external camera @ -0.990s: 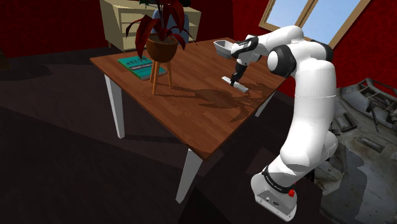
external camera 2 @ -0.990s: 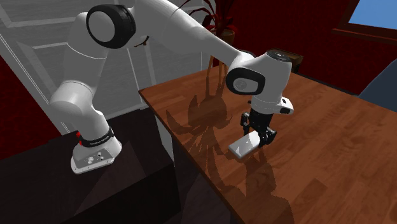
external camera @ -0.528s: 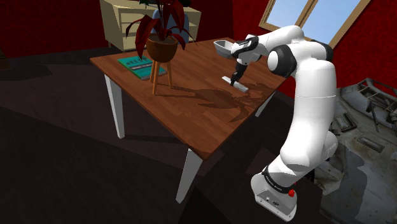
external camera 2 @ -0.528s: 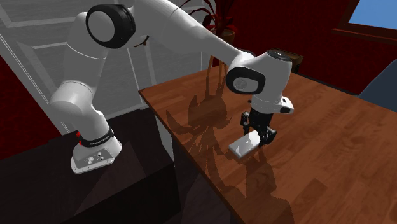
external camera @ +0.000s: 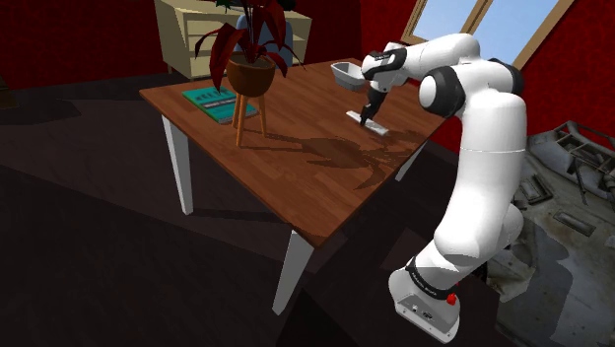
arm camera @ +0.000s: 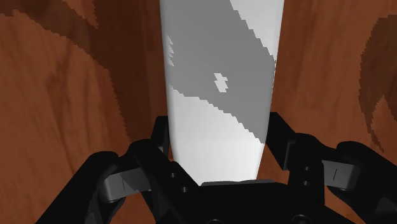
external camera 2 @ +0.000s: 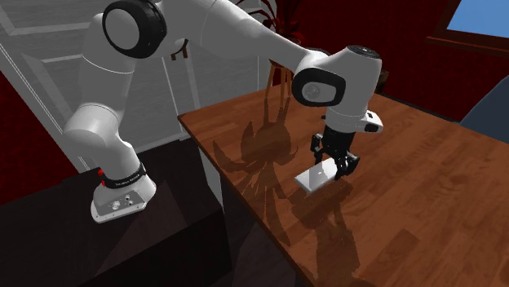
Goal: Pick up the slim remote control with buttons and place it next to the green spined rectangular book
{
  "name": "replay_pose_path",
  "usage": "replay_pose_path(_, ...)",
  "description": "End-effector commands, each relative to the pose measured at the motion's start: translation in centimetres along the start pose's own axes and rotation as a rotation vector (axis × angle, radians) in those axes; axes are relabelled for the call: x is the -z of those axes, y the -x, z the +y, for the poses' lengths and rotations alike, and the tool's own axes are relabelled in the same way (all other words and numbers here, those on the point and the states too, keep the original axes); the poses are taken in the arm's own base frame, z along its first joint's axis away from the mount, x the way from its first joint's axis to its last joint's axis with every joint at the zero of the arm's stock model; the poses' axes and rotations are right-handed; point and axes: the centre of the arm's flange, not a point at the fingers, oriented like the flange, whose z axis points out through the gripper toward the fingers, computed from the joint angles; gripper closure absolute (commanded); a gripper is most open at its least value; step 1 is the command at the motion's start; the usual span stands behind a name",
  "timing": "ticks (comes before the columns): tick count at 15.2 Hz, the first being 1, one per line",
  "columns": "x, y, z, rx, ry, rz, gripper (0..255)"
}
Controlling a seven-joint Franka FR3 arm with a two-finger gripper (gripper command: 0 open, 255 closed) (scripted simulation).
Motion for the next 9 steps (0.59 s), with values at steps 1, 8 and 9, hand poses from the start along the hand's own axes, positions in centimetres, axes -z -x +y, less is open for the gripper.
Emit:
replay_pose_path(1, 1.1, 0.0, 0.0, 0.0, 0.0, 0.0, 255)
replay_pose_path(8, 4.8, 0.1, 0.0, 0.0, 0.0, 0.0, 255)
replay_pose_path(9, 4.8, 0.1, 0.0, 0.0, 0.0, 0.0, 255)
